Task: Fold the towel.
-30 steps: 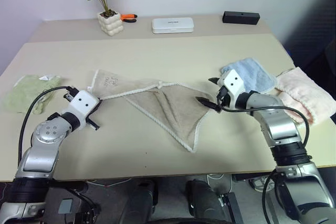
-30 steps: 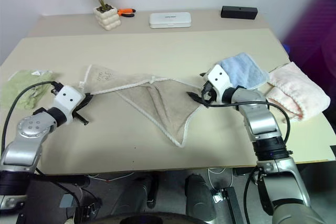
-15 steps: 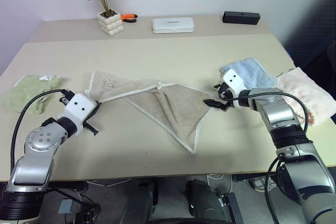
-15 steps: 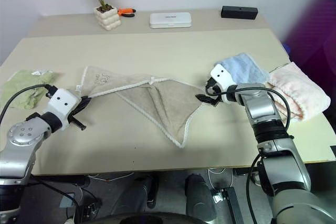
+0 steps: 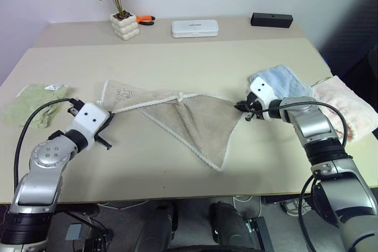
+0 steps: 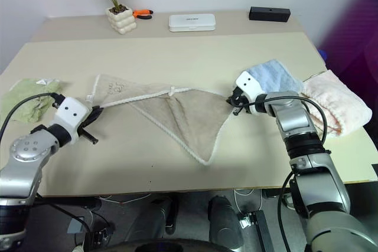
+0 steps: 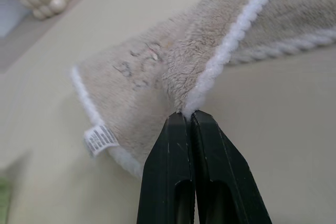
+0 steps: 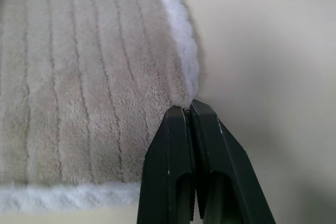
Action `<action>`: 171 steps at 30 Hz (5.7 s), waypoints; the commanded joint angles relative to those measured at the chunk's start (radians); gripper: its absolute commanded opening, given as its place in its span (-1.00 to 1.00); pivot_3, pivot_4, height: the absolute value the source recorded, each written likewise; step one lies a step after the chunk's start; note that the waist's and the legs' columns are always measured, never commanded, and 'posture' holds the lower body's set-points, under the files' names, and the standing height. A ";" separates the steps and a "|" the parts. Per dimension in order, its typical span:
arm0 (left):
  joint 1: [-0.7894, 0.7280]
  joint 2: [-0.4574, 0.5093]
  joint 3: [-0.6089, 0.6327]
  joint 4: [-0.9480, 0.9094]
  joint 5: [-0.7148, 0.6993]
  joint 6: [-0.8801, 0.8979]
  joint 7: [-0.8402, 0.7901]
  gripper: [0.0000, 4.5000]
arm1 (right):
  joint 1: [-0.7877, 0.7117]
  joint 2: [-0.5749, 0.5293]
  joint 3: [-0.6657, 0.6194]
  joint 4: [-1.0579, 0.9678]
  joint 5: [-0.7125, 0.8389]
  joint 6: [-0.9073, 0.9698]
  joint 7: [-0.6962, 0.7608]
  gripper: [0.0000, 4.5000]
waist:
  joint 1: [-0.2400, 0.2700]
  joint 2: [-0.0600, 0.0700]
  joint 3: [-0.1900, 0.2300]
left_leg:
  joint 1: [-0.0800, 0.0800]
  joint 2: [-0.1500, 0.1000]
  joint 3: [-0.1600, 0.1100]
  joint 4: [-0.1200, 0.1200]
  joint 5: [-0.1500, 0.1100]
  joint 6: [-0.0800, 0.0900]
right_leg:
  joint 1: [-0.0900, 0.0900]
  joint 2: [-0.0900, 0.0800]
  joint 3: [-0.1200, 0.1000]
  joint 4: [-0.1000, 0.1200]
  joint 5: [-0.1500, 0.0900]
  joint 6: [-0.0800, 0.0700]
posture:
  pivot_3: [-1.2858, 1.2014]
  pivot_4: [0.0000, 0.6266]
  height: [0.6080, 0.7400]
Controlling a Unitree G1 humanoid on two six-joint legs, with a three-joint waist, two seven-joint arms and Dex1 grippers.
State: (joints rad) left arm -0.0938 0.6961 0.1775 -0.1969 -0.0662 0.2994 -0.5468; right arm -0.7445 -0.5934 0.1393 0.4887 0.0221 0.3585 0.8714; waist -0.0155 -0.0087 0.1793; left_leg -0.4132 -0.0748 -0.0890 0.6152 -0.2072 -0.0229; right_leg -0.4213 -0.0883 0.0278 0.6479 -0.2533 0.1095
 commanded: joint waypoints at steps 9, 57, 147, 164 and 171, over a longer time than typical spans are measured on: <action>-0.625 0.031 0.084 0.475 0.059 -0.249 0.263 -1.00 | -0.469 0.039 -0.122 0.302 -0.036 -0.387 -0.295 -0.99 | -0.008 -0.006 0.006 | -0.006 0.000 0.000 0.000 0.002 -0.003 | -0.007 0.001 -0.001 0.001 0.003 0.002 | 0.03 -0.52 0.83; -0.064 0.095 0.175 0.309 -0.122 -0.023 -0.041 -0.88 | -0.221 0.114 0.023 0.350 -0.057 -0.448 0.005 -0.88 | -0.006 -0.005 0.008 | -0.003 0.002 0.007 0.005 -0.003 0.002 | -0.004 -0.003 -0.004 0.000 0.006 0.001 | 0.03 -0.52 0.83; 0.070 -0.215 -0.104 -0.206 -0.244 -0.014 -0.006 0.38 | 0.179 0.112 0.230 -0.725 0.137 0.268 -0.247 -0.61 | 0.003 -0.004 0.007 | -0.008 0.003 0.005 0.012 -0.004 0.005 | -0.004 -0.002 -0.005 -0.003 0.006 0.001 | 0.03 -0.52 0.83; 0.072 -0.255 -0.067 -0.213 -0.293 0.038 0.030 0.38 | 0.138 0.202 0.080 -0.433 0.165 0.190 -0.245 -0.98 | -0.001 -0.004 0.007 | -0.008 0.003 0.005 0.012 -0.004 0.005 | -0.004 -0.001 -0.006 -0.003 0.006 0.001 | 0.03 -0.52 0.83; 0.150 -0.274 -0.029 -0.279 -0.313 0.079 0.089 0.38 | 0.177 0.221 0.156 -0.360 0.083 0.076 -0.200 -0.98 | -0.002 -0.004 0.007 | -0.008 0.003 0.005 0.012 -0.004 0.005 | -0.003 -0.001 -0.005 -0.003 0.006 0.001 | 0.03 -0.52 0.83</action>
State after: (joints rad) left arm 0.0465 0.4261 0.1146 -0.4215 -0.3623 0.3706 -0.4759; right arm -0.5648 -0.3748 0.2894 0.1364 0.1203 0.4631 0.6681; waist -0.0172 -0.0130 0.1862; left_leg -0.4209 -0.0717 -0.0837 0.6271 -0.2112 -0.0183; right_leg -0.4248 -0.0895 0.0225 0.6452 -0.2474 0.1109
